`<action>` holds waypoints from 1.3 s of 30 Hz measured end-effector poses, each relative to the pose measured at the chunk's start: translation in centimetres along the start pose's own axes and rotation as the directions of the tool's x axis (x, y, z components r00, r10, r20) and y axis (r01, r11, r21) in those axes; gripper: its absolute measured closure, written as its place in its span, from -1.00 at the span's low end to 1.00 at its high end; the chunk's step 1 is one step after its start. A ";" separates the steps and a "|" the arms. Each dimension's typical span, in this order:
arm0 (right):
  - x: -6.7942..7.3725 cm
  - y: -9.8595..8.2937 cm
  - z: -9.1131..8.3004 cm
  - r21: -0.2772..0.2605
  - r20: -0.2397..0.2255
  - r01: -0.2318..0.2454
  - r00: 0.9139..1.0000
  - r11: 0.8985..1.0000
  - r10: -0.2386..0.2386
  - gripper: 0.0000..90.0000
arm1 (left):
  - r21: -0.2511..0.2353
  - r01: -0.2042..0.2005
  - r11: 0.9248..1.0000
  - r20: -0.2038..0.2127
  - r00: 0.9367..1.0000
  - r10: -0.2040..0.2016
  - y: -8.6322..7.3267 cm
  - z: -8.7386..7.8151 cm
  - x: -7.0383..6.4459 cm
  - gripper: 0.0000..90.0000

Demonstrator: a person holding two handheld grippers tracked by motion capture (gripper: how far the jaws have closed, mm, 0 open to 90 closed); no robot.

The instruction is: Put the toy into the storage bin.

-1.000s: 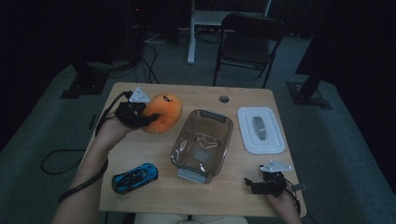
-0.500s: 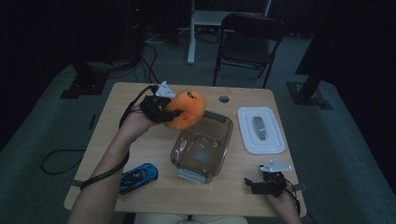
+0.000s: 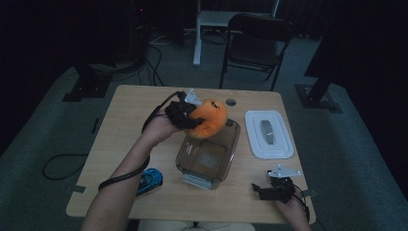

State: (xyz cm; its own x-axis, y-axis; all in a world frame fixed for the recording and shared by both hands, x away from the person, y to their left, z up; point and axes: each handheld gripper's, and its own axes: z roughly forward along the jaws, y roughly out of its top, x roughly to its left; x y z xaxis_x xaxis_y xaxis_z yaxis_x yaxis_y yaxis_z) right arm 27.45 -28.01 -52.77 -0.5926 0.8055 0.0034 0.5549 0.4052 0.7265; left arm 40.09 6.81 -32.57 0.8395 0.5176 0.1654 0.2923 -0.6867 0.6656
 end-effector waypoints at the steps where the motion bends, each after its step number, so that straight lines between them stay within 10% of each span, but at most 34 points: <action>1: 0.0 0.0 0.0 0.000 0.000 0.000 1.000 1.000 0.000 -0.70 | 0.008 -0.006 1.000 0.003 1.000 0.006 0.0 0.3 -0.2 0.45; 39: 0.0 0.0 0.0 0.000 0.001 0.001 1.000 1.000 -0.001 -0.70 | 0.112 -0.059 0.992 0.076 0.996 0.051 -0.1 4.8 -2.7 0.41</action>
State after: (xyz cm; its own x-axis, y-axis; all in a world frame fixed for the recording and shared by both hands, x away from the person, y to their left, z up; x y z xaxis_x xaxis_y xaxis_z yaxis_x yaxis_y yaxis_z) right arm 27.46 -28.02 -52.77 -0.5929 0.8053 0.0022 0.5541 0.4060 0.7267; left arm 40.01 3.05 -36.58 0.8857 0.4418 0.1429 0.2916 -0.7687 0.5692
